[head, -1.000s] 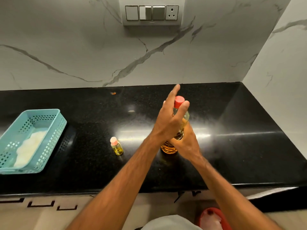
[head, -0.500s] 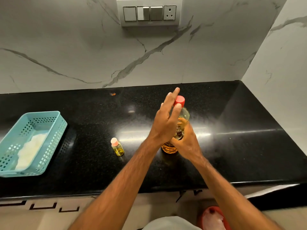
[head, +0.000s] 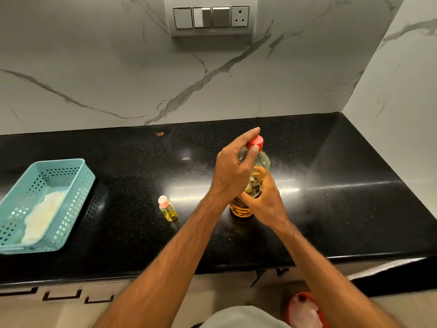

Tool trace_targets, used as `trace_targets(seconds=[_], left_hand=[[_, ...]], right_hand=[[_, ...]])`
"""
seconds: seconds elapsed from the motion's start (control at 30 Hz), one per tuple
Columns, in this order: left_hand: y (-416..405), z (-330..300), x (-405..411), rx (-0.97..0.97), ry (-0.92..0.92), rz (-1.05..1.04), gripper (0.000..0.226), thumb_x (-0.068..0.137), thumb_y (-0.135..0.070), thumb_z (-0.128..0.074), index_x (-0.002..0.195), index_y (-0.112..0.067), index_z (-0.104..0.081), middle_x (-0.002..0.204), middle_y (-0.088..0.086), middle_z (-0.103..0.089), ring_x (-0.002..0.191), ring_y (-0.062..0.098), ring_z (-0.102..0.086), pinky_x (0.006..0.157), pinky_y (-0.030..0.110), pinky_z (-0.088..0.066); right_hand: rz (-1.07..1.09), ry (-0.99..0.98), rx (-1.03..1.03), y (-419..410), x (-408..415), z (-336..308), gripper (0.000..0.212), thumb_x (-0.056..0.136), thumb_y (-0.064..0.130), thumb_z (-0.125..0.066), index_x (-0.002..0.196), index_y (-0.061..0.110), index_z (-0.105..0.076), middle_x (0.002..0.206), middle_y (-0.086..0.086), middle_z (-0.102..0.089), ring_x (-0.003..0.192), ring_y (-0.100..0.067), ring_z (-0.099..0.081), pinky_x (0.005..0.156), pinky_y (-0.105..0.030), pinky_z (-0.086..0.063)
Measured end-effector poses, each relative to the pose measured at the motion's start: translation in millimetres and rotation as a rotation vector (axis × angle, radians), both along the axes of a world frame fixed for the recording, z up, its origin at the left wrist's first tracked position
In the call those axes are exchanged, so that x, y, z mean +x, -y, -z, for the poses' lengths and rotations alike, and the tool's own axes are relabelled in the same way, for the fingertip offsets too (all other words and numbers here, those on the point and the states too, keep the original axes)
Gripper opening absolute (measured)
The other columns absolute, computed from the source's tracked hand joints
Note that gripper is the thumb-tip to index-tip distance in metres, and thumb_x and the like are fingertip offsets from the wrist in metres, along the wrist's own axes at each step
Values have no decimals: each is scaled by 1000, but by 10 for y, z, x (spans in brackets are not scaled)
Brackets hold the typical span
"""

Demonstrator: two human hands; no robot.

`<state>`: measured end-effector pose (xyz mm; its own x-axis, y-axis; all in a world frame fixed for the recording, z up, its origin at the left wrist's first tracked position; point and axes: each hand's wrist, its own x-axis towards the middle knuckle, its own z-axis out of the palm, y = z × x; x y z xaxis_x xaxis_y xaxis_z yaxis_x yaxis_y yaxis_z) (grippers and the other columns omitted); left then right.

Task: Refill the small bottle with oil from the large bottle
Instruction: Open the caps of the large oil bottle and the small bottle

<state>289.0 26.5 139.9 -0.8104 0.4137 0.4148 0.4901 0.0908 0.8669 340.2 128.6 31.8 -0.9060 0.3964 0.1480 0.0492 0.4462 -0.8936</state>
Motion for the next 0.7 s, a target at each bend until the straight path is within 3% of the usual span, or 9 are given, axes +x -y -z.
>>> trace_targets(seconds=[0.1, 0.23, 0.43, 0.57, 0.63, 0.7], left_hand=[[12, 2, -15, 59, -43, -87, 34, 90, -12, -65, 123, -4, -60, 119, 7, -65, 104, 4, -62, 88, 11, -50], [-7, -30, -74, 61, -128, -154, 33, 82, -20, -74, 110, -8, -63, 104, 1, -68, 93, 1, -62, 81, 5, -46], [85, -135, -328, 21, -207, -301, 20, 87, -28, -68, 96, -11, -67, 88, -4, -67, 77, 3, -62, 69, 11, -51], [271, 217, -729, -156, -8, -376, 10, 92, -27, -63, 84, -20, -62, 77, -7, -63, 63, 4, -60, 58, 19, -53], [356, 552, -894, -288, 134, -416, 17, 91, -29, -63, 77, -20, -62, 73, -5, -63, 66, 11, -60, 62, 30, -52], [423, 880, -968, -439, 259, -438, 22, 89, -30, -64, 74, -15, -64, 74, 0, -67, 72, 16, -61, 65, 31, -45]], right_hand=[[-4, 1, -1, 12, 10, -1, 88, 67, 62, -72, 138, 23, -37, 127, 1, -55, 114, -11, -57, 94, -30, -52], [6, 2, 0, 22, 9, 6, 82, 73, 46, -79, 138, 19, -38, 126, -1, -55, 113, -13, -57, 91, -25, -50], [16, 15, -2, 17, 14, 9, 79, 74, 44, -80, 137, 20, -39, 126, -2, -55, 113, -15, -56, 94, -29, -49], [3, 15, -15, 14, 26, 7, 80, 74, 46, -79, 138, 23, -37, 128, -1, -54, 115, -14, -55, 97, -32, -49], [3, 15, -25, 16, 29, 4, 81, 71, 52, -78, 137, 27, -38, 127, 1, -54, 114, -13, -55, 97, -35, -51], [11, 14, -31, 20, 32, 0, 81, 67, 57, -75, 135, 29, -39, 125, 2, -55, 113, -11, -57, 96, -38, -51]])
